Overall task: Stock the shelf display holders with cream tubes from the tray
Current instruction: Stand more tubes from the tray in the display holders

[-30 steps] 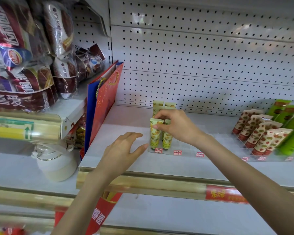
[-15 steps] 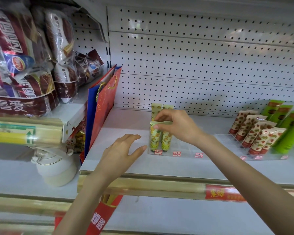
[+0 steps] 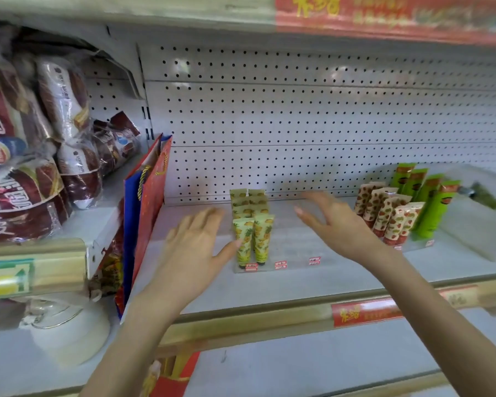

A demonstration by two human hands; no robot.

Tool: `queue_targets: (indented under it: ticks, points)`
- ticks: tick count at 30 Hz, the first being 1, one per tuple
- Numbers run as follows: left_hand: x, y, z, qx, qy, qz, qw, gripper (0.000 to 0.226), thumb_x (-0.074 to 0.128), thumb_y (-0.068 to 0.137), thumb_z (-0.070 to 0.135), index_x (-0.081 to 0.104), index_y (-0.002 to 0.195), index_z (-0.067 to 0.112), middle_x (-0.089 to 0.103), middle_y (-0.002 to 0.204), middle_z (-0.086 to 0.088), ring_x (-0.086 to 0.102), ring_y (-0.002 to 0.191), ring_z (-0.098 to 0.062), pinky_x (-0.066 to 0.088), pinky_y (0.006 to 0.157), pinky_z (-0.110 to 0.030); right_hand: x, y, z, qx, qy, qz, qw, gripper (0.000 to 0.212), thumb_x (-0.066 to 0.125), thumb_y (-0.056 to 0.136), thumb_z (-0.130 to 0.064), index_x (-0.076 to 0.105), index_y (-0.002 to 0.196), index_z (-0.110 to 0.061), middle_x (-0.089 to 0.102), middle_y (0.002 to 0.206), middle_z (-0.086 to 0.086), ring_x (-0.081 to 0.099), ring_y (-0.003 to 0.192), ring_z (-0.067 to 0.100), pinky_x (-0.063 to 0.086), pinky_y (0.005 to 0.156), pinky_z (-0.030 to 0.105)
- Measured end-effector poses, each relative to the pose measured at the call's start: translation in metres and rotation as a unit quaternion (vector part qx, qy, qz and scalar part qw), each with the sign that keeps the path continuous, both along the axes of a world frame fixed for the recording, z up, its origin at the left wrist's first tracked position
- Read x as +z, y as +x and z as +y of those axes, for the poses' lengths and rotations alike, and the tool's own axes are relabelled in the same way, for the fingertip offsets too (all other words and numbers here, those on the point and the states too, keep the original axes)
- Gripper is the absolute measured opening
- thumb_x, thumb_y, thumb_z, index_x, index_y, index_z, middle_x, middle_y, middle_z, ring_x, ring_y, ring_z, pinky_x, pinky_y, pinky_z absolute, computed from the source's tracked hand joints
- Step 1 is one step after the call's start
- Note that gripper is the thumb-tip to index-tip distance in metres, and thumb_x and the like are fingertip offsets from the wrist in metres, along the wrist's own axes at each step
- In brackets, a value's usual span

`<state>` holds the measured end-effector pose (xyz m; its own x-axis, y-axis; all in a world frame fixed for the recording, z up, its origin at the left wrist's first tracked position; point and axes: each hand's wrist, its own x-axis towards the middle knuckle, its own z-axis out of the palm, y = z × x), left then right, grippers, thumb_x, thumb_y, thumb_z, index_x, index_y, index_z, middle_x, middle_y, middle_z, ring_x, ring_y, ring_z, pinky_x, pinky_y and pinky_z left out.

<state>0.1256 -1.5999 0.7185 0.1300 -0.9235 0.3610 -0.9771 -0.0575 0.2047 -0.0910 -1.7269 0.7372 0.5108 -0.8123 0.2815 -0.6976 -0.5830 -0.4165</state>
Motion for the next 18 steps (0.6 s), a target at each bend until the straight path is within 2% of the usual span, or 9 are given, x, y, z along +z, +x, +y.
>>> queue_targets:
  ticks: [2,4,6,10,14,18]
  points:
    - [0.005,-0.008,-0.004,-0.021,-0.008,-0.009,1.000,0.090,0.005,0.070,0.072,0.027,0.143,0.025,0.030,0.149,0.007,0.032,0.132,-0.017,0.028,0.102,-0.031,-0.006,-0.018,0.006,-0.005,0.051,0.073,0.996,0.055,0.040,0.094,-0.050,0.036,0.141,-0.022,0.039,0.146,-0.002,0.039,0.132,0.019,0.033,0.107,0.037]
    - [0.006,-0.024,-0.006,-0.054,-0.012,-0.006,0.998,0.091,0.002,0.067,0.072,0.027,0.143,0.028,0.031,0.148,0.010,0.033,0.131,-0.015,0.029,0.101,-0.029,-0.012,-0.034,0.015,-0.010,0.073,0.106,0.992,0.061,0.038,0.092,-0.054,0.032,0.143,-0.021,0.033,0.150,-0.002,0.033,0.135,0.018,0.028,0.111,0.035]
    - [0.002,-0.043,-0.011,-0.087,-0.009,-0.013,0.996,0.089,0.002,0.068,0.071,0.026,0.143,0.029,0.029,0.148,0.013,0.032,0.131,-0.013,0.029,0.101,-0.029,-0.017,-0.049,0.024,-0.038,0.053,0.117,0.991,0.063,0.035,0.092,-0.056,0.028,0.145,-0.024,0.024,0.154,-0.002,0.025,0.140,0.017,0.025,0.113,0.036]
    - [0.002,-0.082,-0.027,-0.127,0.005,-0.040,0.991,0.090,0.006,0.071,0.071,0.033,0.142,0.022,0.034,0.147,0.007,0.032,0.134,-0.018,0.025,0.108,-0.034,-0.020,-0.087,0.037,-0.127,-0.007,0.188,0.974,0.064,0.027,0.093,-0.060,0.017,0.148,-0.028,0.011,0.157,-0.006,0.011,0.144,0.016,0.020,0.114,0.040]
    - [0.005,-0.121,-0.049,-0.127,0.025,-0.088,0.988,0.097,-0.006,0.064,0.073,0.024,0.144,0.026,0.025,0.151,0.010,0.024,0.136,-0.014,0.021,0.110,-0.033,-0.022,-0.136,0.038,-0.173,0.015,0.234,0.957,0.068,0.025,0.093,-0.062,0.011,0.149,-0.026,0.006,0.158,-0.003,0.008,0.145,0.022,0.021,0.114,0.046]
    - [0.012,-0.171,-0.067,-0.130,0.046,-0.106,0.985,0.108,-0.013,0.056,0.077,0.018,0.146,0.026,0.020,0.153,0.008,0.020,0.138,-0.014,0.020,0.110,-0.032,-0.020,-0.191,0.032,-0.198,0.021,0.242,0.950,0.071,0.024,0.091,-0.064,0.006,0.150,-0.028,0.003,0.158,-0.001,0.006,0.146,0.023,0.018,0.114,0.046]
